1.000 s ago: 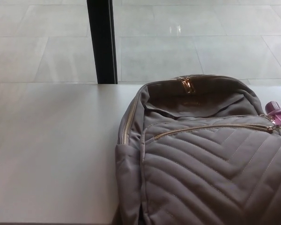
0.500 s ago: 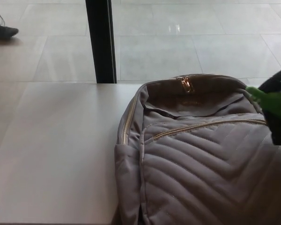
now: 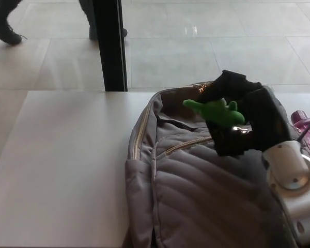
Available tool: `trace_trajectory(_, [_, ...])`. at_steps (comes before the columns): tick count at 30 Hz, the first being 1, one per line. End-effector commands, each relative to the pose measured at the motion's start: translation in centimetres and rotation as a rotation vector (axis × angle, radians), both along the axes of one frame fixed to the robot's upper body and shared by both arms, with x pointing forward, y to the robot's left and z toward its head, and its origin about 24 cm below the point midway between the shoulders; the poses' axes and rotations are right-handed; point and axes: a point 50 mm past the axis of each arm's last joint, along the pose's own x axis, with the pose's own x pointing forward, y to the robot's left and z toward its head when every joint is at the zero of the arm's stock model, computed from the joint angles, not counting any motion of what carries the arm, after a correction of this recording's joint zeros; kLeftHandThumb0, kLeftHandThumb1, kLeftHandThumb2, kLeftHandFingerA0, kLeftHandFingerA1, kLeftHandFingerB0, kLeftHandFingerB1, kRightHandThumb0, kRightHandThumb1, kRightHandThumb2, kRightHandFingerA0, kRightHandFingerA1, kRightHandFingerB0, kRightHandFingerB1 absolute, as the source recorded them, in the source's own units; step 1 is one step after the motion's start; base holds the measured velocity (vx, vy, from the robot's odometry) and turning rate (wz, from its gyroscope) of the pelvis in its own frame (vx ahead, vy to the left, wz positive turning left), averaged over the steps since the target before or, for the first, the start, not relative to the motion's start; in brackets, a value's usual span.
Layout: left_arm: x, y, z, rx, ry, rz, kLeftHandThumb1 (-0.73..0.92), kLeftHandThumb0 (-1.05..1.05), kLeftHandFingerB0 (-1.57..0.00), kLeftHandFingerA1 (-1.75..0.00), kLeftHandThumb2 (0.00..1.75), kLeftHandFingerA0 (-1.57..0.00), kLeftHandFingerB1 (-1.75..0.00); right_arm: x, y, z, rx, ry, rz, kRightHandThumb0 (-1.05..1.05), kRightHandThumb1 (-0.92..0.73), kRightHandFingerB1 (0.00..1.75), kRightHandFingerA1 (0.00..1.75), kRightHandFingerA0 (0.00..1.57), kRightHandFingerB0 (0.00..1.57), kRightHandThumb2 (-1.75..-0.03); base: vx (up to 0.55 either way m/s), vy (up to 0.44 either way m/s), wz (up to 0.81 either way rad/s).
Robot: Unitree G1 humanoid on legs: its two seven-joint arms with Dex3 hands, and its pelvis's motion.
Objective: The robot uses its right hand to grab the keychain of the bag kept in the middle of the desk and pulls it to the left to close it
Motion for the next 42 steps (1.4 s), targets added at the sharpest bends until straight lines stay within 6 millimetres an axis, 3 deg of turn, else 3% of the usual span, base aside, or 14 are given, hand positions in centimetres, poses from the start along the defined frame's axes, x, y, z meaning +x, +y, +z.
trace_trajectory(1, [0.5,0.4,0.4,-0.002,-0.033,-0.007,0.82,-1.03,-0.46,-1.18,0.88,-0.63,-0.88,0.0,2.9,0.1,0.011,-0.019,0.019,-0.16,-0.44,1.49,1.63,0.99,0.87,-1.29,0.00,0.000,0.00])
trace_trajectory(7, [0.9,0.3,0.1,0.009,-0.016,-0.010,0.83,-1.01,-0.51,-1.13,0.87,-0.63,-0.89,0.0,6.2,-0.3,0.027,0.003,0.082,-0.06,-0.48,1.59,1.72,0.87,0.80,-1.19,0.00,0.000,0.00])
trace_trajectory(8, [1.1,0.3,0.1,0.007,-0.018,-0.010,0.64,-1.02,-0.55,-1.07,1.25,-0.70,-0.87,-0.1,6.9,-0.4,0.034,0.014,0.090,-0.11,-0.47,1.29,1.42,1.21,1.03,-1.17,0.00,0.000,0.00])
trace_trajectory(18, [1.9,-0.1,-0.4,0.029,0.027,-0.061,0.86,-1.02,-0.53,-1.05,0.86,-0.61,-0.86,-1.8,15.1,-2.0,0.038,0.119,0.206,-0.21,-0.35,1.47,1.66,0.96,0.92,-1.38,0.00,0.000,0.00])
trace_trajectory(19, [1.9,-0.2,-0.5,-0.001,0.013,-0.045,0.62,-1.01,-0.55,-1.04,1.23,-0.68,-0.87,-2.6,16.8,-2.2,0.042,0.130,0.252,-0.21,-0.42,1.63,1.75,0.91,0.81,-1.32,0.00,0.000,0.00])
trace_trajectory(20, [1.8,-0.3,-0.5,-0.034,-0.012,-0.019,0.83,-1.05,-0.51,-1.11,0.79,-0.58,-0.89,-3.3,18.1,-2.3,0.027,0.148,0.293,-0.18,-0.44,1.60,1.75,0.89,0.79,-1.28,0.00,0.000,0.00])
trace_trajectory(27, [2.2,-0.7,-0.7,-0.046,-0.023,-0.038,0.84,-1.05,-0.47,-1.10,0.79,-0.56,-0.89,-4.9,20.2,-3.1,-0.002,0.148,0.380,0.00,-0.61,1.49,1.73,0.76,0.71,-1.06,0.00,0.000,0.00])
trace_trajectory(29, [2.1,-0.6,-0.7,-0.039,-0.007,-0.049,0.86,-1.05,-0.53,-1.11,0.75,-0.57,-0.92,-4.7,19.7,-3.5,-0.108,0.145,0.406,0.02,-0.70,1.09,1.52,0.74,0.82,-0.90,0.00,0.000,0.00])
trace_trajectory(32, [1.9,-0.6,-0.6,-0.037,0.000,-0.070,0.84,-1.05,-0.46,-1.11,0.79,-0.57,-0.90,-3.6,17.2,-3.5,-0.339,0.172,0.503,-0.36,-0.71,0.25,0.48,0.24,0.05,-0.61,0.00,0.000,0.00])
trace_trajectory(33, [1.9,-0.6,-0.6,-0.037,0.005,-0.075,0.64,-1.05,-0.49,-1.05,1.26,-0.65,-0.87,-3.3,16.4,-3.3,-0.431,0.164,0.499,-0.57,-0.59,0.12,0.47,0.07,0.03,-0.79,0.00,0.000,0.00])
trace_trajectory(34, [1.9,-0.7,-0.7,-0.027,0.017,-0.084,0.83,-1.05,-0.48,-1.08,0.83,-0.57,-0.89,-2.9,15.5,-2.9,-0.509,0.134,0.485,-0.88,-0.55,0.00,0.17,0.00,0.00,-0.86,0.00,0.000,0.00])
trace_trajectory(37, [1.6,-0.8,-0.6,-0.006,0.036,-0.132,0.65,-1.03,-0.52,-1.03,1.30,-0.68,-0.87,-2.2,12.9,-1.7,-0.659,0.098,0.472,-1.02,-0.76,0.00,0.00,0.00,0.00,-0.64,0.00,0.000,0.02])
trace_trajectory(38, [1.4,-0.9,-0.7,-0.007,0.034,-0.116,0.86,-1.05,-0.50,-1.10,0.79,-0.62,-0.89,-2.0,12.2,-1.3,-0.706,0.070,0.459,-1.05,-0.79,0.00,0.00,0.00,0.00,-0.65,0.00,0.000,0.00])
trace_trajectory(42, [1.3,-1.0,-0.9,-0.034,0.020,-0.058,0.84,-1.05,-0.49,-1.11,0.74,-0.62,-0.92,-1.6,10.5,0.1,-0.732,0.049,0.446,-1.05,-0.80,0.00,0.00,0.00,0.00,-0.66,0.00,0.000,0.02])
